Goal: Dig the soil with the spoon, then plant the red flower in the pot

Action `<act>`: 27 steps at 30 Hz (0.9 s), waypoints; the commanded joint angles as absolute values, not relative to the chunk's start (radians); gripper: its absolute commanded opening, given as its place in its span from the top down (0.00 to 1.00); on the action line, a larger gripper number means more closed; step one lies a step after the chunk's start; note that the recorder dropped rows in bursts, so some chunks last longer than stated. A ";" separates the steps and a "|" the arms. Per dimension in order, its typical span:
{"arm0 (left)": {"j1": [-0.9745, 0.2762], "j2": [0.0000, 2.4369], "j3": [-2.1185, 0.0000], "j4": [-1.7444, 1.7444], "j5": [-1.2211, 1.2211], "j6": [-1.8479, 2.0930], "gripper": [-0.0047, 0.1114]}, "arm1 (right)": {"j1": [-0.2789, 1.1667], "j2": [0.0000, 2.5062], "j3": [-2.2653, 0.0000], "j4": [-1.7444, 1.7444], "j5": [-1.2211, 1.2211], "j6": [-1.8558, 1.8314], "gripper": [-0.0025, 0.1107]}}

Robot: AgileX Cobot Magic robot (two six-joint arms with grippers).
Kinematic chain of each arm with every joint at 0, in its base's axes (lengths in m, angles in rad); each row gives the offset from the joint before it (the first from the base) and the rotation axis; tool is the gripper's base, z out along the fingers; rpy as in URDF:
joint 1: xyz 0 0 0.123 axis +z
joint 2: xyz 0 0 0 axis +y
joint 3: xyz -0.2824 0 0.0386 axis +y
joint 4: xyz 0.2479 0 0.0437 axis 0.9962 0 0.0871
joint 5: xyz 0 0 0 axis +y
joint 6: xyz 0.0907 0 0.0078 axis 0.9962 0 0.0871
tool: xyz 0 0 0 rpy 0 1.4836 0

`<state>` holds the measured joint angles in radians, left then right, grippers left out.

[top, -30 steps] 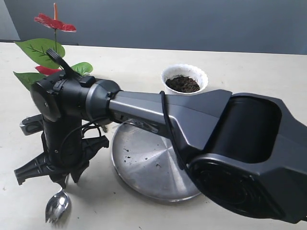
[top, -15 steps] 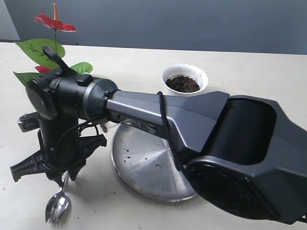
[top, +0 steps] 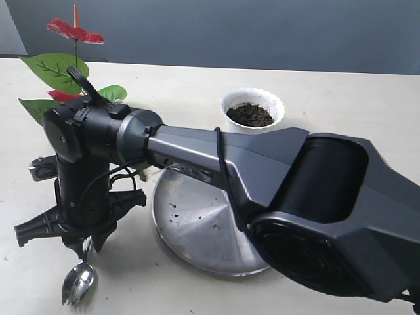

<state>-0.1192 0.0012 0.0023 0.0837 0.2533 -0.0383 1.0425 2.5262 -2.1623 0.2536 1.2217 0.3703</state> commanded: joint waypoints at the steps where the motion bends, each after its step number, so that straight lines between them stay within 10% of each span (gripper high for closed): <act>1: -0.125 0.000 0.000 0.084 0.239 -0.043 0.95 | 1.047 2.563 -2.148 0.250 1.221 0.368 0.84; 3: -0.125 0.000 0.000 0.084 0.239 -0.043 0.95 | 1.047 2.563 -2.148 0.246 1.221 0.356 0.99; 27: -0.125 0.000 0.000 0.084 0.239 -0.043 0.95 | 1.047 2.324 -2.148 -0.077 1.011 0.363 0.98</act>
